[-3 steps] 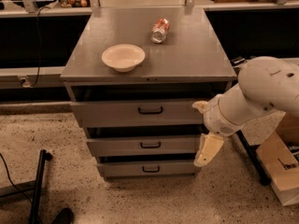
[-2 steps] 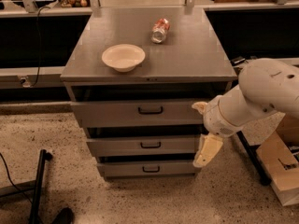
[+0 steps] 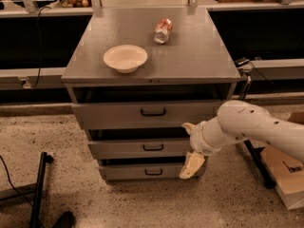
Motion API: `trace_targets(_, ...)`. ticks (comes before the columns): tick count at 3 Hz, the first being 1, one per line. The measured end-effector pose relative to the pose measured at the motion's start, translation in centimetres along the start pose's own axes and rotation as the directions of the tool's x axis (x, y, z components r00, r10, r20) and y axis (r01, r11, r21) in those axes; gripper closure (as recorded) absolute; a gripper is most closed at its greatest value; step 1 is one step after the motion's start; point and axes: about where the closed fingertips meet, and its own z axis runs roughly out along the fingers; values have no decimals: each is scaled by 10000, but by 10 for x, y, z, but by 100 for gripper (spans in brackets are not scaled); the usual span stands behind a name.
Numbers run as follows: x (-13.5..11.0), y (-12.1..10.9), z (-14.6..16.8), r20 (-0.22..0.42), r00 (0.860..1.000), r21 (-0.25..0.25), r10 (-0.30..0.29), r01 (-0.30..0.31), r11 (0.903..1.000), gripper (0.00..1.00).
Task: Open middle drawer
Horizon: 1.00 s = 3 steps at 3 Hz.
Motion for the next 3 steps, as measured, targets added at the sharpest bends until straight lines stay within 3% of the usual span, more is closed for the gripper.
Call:
trace_targets(1, 2, -7, 11, 175, 9998, 249, 82, -87, 9997, 0)
trace_targets(2, 4, -6, 15, -45, 9999, 229, 92, -91, 9997, 0)
trace_targets(3, 21, -12, 60, -350, 9991, 128, -256, 260, 9996, 0)
